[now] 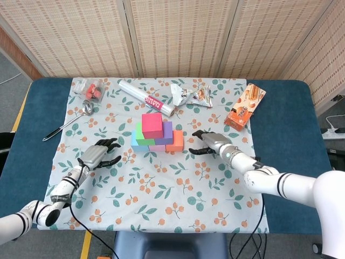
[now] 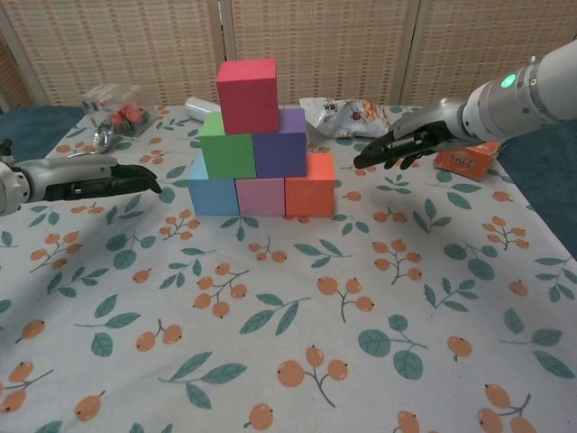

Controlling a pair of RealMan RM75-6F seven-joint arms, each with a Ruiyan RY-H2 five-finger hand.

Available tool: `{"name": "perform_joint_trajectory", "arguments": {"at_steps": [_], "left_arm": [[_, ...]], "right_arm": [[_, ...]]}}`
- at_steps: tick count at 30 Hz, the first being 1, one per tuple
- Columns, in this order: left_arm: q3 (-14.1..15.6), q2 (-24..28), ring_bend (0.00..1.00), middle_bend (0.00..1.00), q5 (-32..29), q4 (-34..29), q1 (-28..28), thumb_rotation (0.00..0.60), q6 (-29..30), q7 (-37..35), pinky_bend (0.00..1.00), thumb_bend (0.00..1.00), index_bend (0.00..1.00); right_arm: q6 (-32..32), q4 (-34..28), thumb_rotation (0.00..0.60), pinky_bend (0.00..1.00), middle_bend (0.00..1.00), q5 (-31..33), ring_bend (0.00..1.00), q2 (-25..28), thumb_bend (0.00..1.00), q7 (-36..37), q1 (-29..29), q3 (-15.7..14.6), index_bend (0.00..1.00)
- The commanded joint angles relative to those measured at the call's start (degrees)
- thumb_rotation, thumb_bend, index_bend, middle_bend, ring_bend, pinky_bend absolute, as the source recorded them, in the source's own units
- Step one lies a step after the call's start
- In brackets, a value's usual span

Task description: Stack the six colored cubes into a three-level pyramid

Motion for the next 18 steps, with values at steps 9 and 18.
{"name": "perform_joint_trajectory", "arguments": {"at_steps": [9,18], "left_arm": [[-0.6,-1.8,0.0,0.0,0.7,1.8,-0.9,0.002,-1.3,-0.5,0.05,0.3,0.17],[-1.1,-2.7,0.0,0.0,1.7,2.7,-1.6,0.006,-1.7,-1.1,0.05,0.3,0.17]], "right_arm": [[0.1,3.3,0.215,0.0,0.0,2.1,0.0,-4.4,0.44,-0.8,2.1,-0.8,0.16],[0.7,4.9,0.215,0.0,0.0,2.9,0.0,-6.4,0.44,-1.1,2.7,-0.6,0.16]]}}
